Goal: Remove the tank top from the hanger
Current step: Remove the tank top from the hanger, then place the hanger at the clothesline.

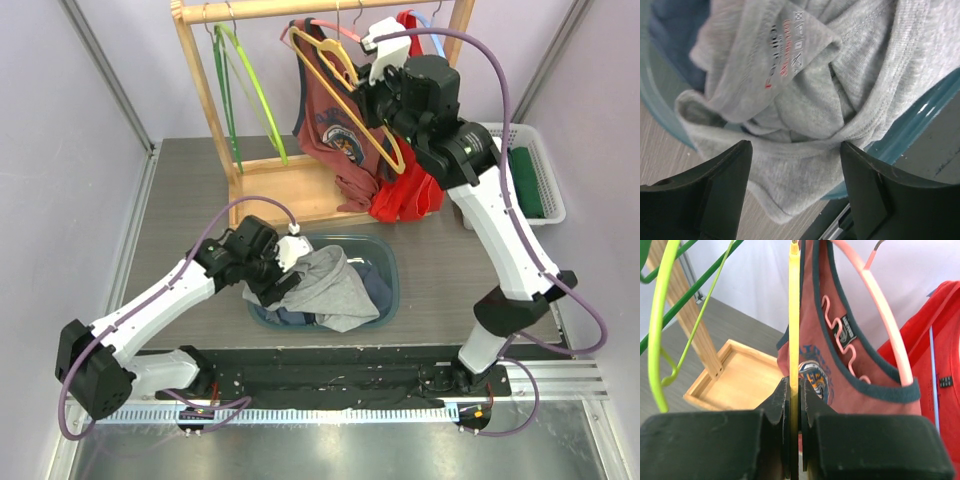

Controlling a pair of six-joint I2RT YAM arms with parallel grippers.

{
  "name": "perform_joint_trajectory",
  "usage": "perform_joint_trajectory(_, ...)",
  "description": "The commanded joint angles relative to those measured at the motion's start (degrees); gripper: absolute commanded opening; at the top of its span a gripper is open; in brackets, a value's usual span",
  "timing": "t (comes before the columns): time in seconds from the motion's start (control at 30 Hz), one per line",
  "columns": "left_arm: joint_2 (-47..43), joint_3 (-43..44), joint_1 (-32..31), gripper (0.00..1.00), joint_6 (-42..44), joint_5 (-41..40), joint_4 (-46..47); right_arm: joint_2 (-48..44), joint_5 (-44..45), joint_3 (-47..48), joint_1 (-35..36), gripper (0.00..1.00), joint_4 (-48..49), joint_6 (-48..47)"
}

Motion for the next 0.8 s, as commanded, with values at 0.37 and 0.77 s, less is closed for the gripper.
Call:
perform_joint_trajectory(0.37, 0.7, -3.1, -1.7, 0.99, 3.0, -6.9, 8.5, 9.4, -6.5, 12.3, -1.7, 0.01, 7.7, 1.9)
perform_joint_trajectory(0.77, -0.5, 27.6, -1.9, 1.0, -2.3, 0.6, -11.9, 17.8, -16.1, 16.8, -4.5, 0.01, 14.1, 4.9)
